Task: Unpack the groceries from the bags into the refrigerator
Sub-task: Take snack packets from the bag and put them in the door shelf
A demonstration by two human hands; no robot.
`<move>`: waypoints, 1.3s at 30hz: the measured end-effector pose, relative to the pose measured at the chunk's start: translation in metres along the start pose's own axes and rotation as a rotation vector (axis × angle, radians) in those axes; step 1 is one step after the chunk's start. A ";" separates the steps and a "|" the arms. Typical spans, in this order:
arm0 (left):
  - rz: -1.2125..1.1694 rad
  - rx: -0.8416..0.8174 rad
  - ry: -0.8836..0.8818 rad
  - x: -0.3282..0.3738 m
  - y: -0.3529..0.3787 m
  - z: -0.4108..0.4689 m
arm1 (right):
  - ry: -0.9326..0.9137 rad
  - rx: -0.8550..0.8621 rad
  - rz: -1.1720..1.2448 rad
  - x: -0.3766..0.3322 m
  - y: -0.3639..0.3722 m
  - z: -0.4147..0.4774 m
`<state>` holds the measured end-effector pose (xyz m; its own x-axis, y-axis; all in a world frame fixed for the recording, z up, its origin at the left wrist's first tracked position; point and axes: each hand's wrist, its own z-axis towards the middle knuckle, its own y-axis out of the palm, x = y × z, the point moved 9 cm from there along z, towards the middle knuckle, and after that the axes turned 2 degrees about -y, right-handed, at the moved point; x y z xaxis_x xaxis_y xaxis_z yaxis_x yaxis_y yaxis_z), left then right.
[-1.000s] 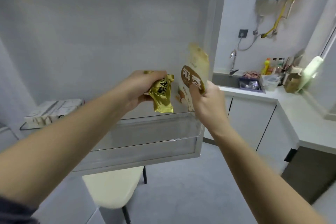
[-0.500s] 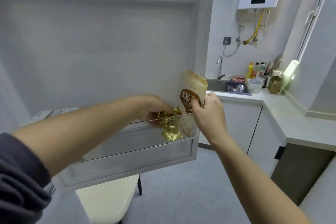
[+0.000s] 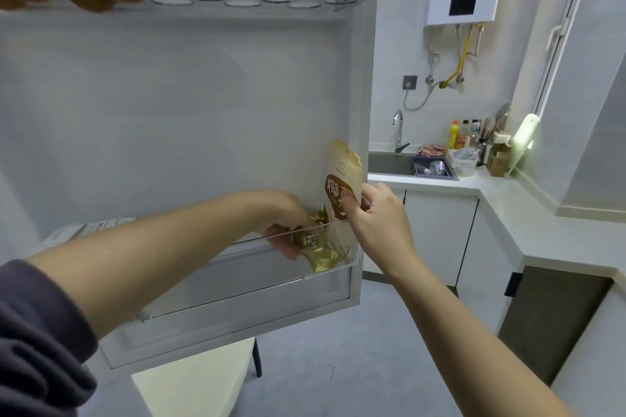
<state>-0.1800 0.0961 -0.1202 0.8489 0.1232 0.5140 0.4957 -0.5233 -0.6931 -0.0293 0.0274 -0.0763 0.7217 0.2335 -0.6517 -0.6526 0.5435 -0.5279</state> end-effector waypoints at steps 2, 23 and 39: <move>0.218 0.054 0.055 0.004 -0.005 -0.006 | -0.007 -0.015 0.009 0.000 0.001 -0.001; 0.281 0.465 0.426 0.045 -0.019 -0.063 | -0.080 -0.029 0.105 0.007 -0.030 -0.007; 0.204 0.812 0.183 0.038 0.015 -0.093 | -0.005 -0.193 -0.045 0.115 -0.116 -0.037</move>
<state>-0.1576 0.0146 -0.0637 0.9274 -0.0828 0.3649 0.3737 0.2541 -0.8920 0.1212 -0.0388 -0.1104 0.7519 0.2167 -0.6226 -0.6514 0.3893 -0.6512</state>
